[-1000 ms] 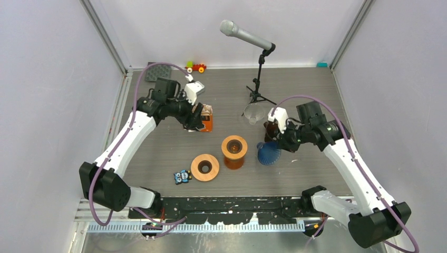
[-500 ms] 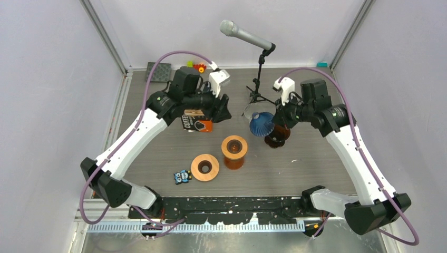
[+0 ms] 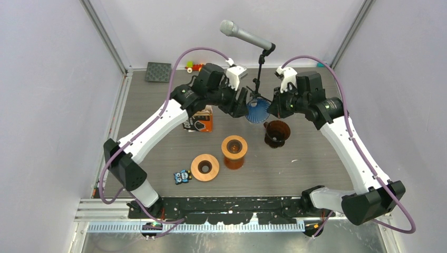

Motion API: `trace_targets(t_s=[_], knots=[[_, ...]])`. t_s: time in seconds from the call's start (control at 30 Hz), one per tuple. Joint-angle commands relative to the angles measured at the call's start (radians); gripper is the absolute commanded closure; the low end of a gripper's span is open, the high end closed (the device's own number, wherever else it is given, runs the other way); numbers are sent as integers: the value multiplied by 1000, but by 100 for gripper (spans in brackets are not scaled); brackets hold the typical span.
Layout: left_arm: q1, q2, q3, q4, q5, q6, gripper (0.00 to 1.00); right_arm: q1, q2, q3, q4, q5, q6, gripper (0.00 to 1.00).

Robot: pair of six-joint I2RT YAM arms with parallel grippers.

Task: Place the coffee filter in the dripper
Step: Place the coffee dripper in the dripper holder.

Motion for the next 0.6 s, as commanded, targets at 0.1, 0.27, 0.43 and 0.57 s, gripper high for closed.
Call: trace_targets(t_s=[0.1, 0.27, 0.43, 0.57], knots=[[-25, 45, 78, 55, -60, -54, 42, 15, -7, 25, 73, 25, 87, 100], [-27, 69, 87, 50, -70, -67, 54, 20, -11, 14, 79, 21, 102, 99], [-28, 87, 96, 52, -72, -74, 65, 24, -13, -3, 90, 1, 120, 99], [-27, 99, 103, 60, -68, -72, 74, 30, -12, -13, 95, -28, 128, 99]])
